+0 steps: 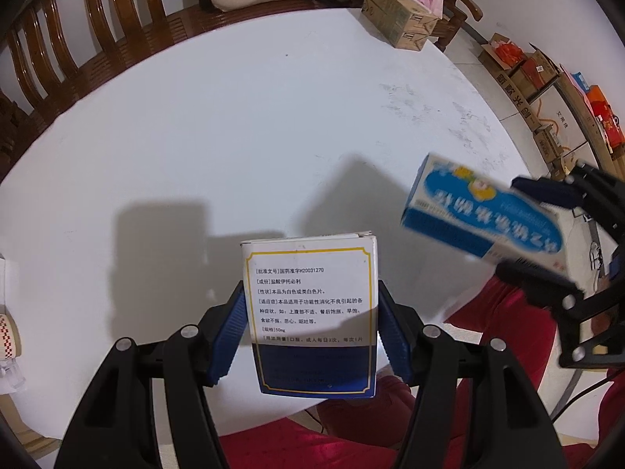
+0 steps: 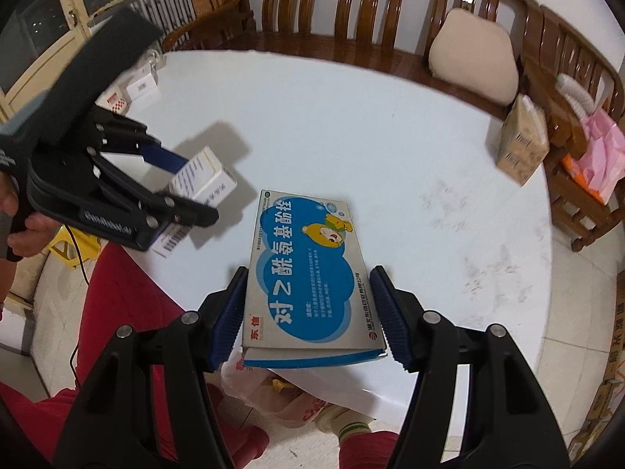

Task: Collect trash
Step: 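Lift both boxes off the table and carry them toward the table edge, then lower both held boxes down over the white plastic bag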

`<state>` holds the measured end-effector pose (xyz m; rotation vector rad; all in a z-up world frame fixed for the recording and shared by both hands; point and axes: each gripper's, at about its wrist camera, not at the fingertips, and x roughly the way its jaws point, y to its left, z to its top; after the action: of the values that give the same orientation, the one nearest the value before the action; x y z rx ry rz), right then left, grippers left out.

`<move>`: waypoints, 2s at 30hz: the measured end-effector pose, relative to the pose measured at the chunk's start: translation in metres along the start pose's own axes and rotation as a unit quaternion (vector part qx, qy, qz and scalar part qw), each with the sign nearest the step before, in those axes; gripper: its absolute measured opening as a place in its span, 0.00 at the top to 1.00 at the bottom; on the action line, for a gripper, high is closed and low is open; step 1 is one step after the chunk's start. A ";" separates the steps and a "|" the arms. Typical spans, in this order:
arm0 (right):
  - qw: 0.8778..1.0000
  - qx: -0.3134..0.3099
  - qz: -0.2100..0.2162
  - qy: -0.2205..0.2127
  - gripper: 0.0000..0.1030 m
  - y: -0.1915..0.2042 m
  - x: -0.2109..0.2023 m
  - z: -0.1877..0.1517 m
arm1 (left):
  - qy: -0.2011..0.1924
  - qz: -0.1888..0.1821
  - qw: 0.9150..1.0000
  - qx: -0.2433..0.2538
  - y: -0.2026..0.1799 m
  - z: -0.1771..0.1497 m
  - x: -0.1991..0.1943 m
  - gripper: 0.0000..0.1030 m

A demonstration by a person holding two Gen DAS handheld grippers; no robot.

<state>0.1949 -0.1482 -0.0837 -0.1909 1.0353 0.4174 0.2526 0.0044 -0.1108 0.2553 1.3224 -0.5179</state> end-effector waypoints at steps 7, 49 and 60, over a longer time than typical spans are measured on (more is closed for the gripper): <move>0.999 -0.013 -0.019 -0.033 0.40 0.021 -0.045 -0.007 | -0.028 0.005 0.999 0.019 -0.022 -0.019 -0.031 0.41; 0.999 -0.005 -0.040 -0.023 0.40 0.086 -0.087 -0.116 | -0.005 -0.011 0.998 0.062 -0.097 -0.127 0.007 0.41; 0.999 0.009 -0.030 0.020 0.40 0.081 -0.042 -0.139 | 0.029 -0.024 0.998 0.055 -0.095 -0.139 0.058 0.41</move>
<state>0.0323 -0.1331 -0.1142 -0.2137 1.0698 0.3509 0.0955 -0.0259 -0.1890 0.3331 1.3608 -0.6291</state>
